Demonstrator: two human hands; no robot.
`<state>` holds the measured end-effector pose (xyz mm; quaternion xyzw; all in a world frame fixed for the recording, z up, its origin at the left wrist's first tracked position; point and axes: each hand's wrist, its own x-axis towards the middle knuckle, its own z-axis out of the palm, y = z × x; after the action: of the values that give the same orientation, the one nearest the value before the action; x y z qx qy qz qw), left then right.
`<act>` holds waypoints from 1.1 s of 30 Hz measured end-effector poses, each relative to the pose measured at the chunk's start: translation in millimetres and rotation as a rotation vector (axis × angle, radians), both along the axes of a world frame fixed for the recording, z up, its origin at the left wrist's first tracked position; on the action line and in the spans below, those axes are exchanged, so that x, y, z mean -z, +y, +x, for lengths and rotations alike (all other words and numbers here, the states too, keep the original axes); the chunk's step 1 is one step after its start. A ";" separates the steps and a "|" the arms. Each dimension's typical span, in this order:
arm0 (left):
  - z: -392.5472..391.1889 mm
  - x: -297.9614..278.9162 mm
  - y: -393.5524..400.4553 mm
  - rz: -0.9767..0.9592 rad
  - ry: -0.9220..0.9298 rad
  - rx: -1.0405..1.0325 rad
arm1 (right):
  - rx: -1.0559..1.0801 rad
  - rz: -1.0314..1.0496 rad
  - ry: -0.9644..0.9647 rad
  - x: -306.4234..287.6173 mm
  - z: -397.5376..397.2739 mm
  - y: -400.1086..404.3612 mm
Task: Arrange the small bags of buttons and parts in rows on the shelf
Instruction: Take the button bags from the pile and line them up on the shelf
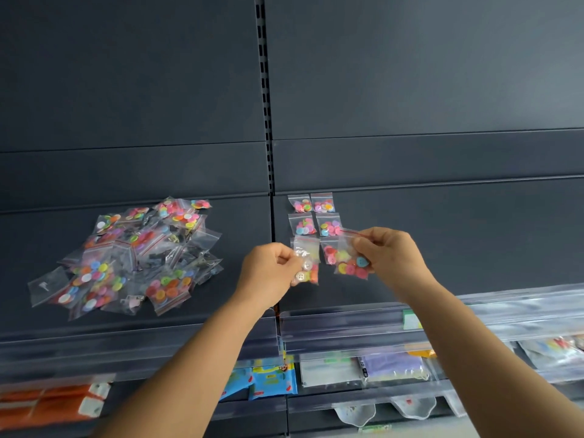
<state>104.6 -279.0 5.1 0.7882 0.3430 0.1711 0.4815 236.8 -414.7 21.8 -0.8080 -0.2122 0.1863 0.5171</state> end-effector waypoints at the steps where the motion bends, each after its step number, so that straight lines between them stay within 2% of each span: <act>1: -0.4 3.1 -0.1 -0.007 0.016 -0.007 | -0.002 -0.030 -0.004 2.1 1.3 -1.1; 5: 2.2 11.5 -6.9 0.017 0.070 -0.019 | -0.055 -0.147 -0.034 11.7 -1.2 3.4; 10: 3.9 15.9 -14.2 0.242 0.234 -0.006 | -0.141 -0.311 -0.148 25.7 -8.9 7.6; 13: 1.1 16.3 -17.9 0.396 0.331 0.002 | -0.153 -0.414 -0.326 30.2 -11.7 5.0; 16: -2.9 15.5 -17.6 0.528 0.292 0.035 | -0.167 -0.414 -0.467 26.7 -13.2 -1.1; 18: -5.0 15.0 -16.8 0.588 0.255 0.156 | -0.216 -0.430 -0.512 25.6 -11.8 -4.6; 22: -6.9 18.1 -18.8 0.613 0.247 0.356 | -0.333 -0.443 -0.539 28.7 -13.5 -8.0; 33: -3.7 21.1 -25.5 0.608 0.290 0.346 | -0.424 -0.460 -0.607 32.4 -14.8 -9.7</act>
<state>100.9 -304.5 -16.0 0.9574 0.2028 0.0678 0.1939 222.0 -424.4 -10.6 -0.8589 -0.4689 0.0848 0.1879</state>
